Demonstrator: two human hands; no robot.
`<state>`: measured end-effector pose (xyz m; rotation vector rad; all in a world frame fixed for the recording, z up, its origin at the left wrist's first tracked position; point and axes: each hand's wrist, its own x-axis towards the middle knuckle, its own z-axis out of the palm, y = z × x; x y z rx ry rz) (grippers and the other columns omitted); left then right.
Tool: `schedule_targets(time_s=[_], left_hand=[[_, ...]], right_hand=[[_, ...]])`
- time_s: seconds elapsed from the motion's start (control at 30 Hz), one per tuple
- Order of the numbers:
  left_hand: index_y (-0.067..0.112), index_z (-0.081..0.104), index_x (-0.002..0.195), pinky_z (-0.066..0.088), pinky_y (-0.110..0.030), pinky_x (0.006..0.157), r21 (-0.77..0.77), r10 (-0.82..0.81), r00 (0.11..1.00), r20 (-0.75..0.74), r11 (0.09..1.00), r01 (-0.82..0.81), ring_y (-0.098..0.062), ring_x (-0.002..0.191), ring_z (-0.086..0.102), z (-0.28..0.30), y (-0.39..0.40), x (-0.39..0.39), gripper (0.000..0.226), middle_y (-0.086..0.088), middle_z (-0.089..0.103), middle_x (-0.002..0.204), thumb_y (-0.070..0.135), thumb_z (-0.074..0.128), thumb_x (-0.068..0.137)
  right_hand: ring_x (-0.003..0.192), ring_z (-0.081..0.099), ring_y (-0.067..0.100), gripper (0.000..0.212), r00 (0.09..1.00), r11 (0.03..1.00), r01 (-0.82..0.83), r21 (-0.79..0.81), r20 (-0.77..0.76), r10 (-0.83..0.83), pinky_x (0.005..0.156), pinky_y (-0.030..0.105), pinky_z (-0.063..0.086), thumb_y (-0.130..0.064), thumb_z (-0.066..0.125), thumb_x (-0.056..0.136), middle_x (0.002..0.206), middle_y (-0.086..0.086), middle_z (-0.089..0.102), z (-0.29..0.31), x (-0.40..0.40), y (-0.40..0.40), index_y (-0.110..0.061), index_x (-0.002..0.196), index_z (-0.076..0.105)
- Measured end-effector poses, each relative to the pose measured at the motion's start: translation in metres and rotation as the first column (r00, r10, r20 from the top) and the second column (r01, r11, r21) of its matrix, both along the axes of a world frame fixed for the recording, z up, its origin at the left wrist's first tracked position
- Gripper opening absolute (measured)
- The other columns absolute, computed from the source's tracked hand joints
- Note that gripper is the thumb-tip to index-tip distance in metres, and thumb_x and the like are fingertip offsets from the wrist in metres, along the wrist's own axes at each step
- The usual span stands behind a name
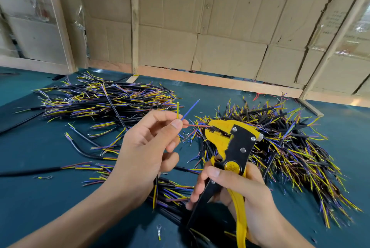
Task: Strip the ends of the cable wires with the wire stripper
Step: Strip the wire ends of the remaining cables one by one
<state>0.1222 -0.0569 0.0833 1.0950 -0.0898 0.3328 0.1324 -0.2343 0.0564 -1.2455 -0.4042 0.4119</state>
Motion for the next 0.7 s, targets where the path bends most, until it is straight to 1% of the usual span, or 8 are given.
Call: schedule_targets(time_s=[0.07, 0.2, 0.33, 0.4, 0.47, 0.5, 0.6, 0.7], left_hand=[[0.02, 0.071, 0.08, 0.024, -0.015, 0.038, 0.009, -0.006, 1.0, 0.002, 1.0, 0.006, -0.008, 0.05, 0.036, -0.0003, 0.0, -0.0002, 0.005, -0.006, 0.068, 0.088, 0.022, 0.069, 0.075], [0.021, 0.071, 0.078, 0.023, -0.015, 0.039, 0.033, -0.017, 1.0, 0.004, 0.999, 0.017, -0.008, 0.049, 0.034, -0.001, 0.0005, -0.0004, 0.006, -0.01, 0.061, 0.084, 0.024, 0.07, 0.073], [0.021, 0.07, 0.079, 0.025, -0.016, 0.04, 0.079, 0.0, 1.0, 0.027, 0.997, -0.003, -0.008, 0.049, 0.032, -0.0013, 0.0009, -0.0016, 0.007, -0.011, 0.062, 0.084, 0.025, 0.07, 0.074], [0.022, 0.07, 0.081, 0.026, -0.018, 0.04, 0.112, 0.02, 0.999, 0.047, 0.993, -0.025, -0.01, 0.05, 0.031, -0.0023, 0.001, -0.0023, 0.005, -0.015, 0.058, 0.085, 0.025, 0.069, 0.077], [0.022, 0.07, 0.082, 0.026, -0.019, 0.041, 0.133, 0.031, 0.997, 0.065, 0.99, -0.039, -0.011, 0.051, 0.032, -0.0035, 0.0013, -0.0022, 0.005, -0.021, 0.054, 0.084, 0.025, 0.067, 0.079], [0.022, 0.07, 0.083, 0.026, -0.019, 0.041, 0.135, 0.032, 0.997, 0.074, 0.99, -0.042, -0.011, 0.052, 0.032, -0.0043, 0.0015, -0.0024, 0.005, -0.022, 0.054, 0.082, 0.024, 0.067, 0.081], [0.022, 0.071, 0.084, 0.027, -0.018, 0.041, 0.131, 0.026, 0.995, 0.097, 0.991, -0.038, -0.011, 0.052, 0.033, -0.0054, 0.0017, -0.0026, 0.004, -0.012, 0.059, 0.08, 0.023, 0.067, 0.082], [0.022, 0.071, 0.083, 0.027, -0.018, 0.041, 0.145, 0.028, 0.994, 0.106, 0.989, -0.043, -0.011, 0.051, 0.033, -0.0059, 0.0019, -0.0021, 0.005, -0.011, 0.059, 0.08, 0.023, 0.066, 0.082]], right_hand=[[0.069, 0.066, 0.044, 0.028, 1.0, 1.0, -0.001, -0.009, 0.011, 0.001, 0.078, 0.076, 0.05, -0.023, 0.079, 0.077, 0.073, 0.028, 0.062, 0.0005, 0.0008, -0.0004, 0.003, 0.081, 0.068], [0.068, 0.065, 0.044, 0.028, 1.0, 1.0, 0.008, -0.001, 0.014, -0.008, 0.076, 0.069, 0.055, -0.021, 0.078, 0.078, 0.073, 0.027, 0.062, 0.0014, 0.0021, -0.0017, 0.004, 0.08, 0.067], [0.069, 0.066, 0.044, 0.027, 1.0, 1.0, 0.002, 0.005, 0.028, -0.002, 0.076, 0.07, 0.055, -0.022, 0.077, 0.079, 0.073, 0.027, 0.061, 0.0005, 0.0022, -0.0025, 0.004, 0.081, 0.067], [0.069, 0.066, 0.044, 0.029, 0.999, 1.0, -0.01, -0.011, 0.037, 0.01, 0.075, 0.07, 0.055, -0.022, 0.078, 0.08, 0.074, 0.027, 0.061, 0.0004, 0.0011, -0.0025, 0.004, 0.081, 0.067], [0.069, 0.065, 0.044, 0.032, 0.999, 1.0, -0.018, -0.023, 0.03, 0.019, 0.072, 0.065, 0.056, -0.023, 0.08, 0.078, 0.074, 0.028, 0.061, 0.0003, 0.0007, -0.002, 0.005, 0.081, 0.066], [0.07, 0.066, 0.045, 0.034, 0.999, 0.999, -0.021, -0.031, 0.027, 0.021, 0.072, 0.065, 0.056, -0.025, 0.082, 0.078, 0.074, 0.028, 0.061, 0.0005, 0.0007, -0.0018, 0.005, 0.081, 0.066], [0.07, 0.067, 0.046, 0.036, 0.998, 0.998, -0.029, -0.056, 0.056, 0.033, 0.075, 0.079, 0.049, -0.029, 0.083, 0.078, 0.075, 0.027, 0.064, 0.0005, 0.0003, -0.0026, 0.004, 0.081, 0.068], [0.069, 0.067, 0.046, 0.029, 0.996, 0.997, -0.034, -0.071, 0.077, 0.039, 0.075, 0.082, 0.045, -0.026, 0.079, 0.08, 0.073, 0.027, 0.064, 0.0013, -0.0009, -0.0031, 0.002, 0.079, 0.068]])
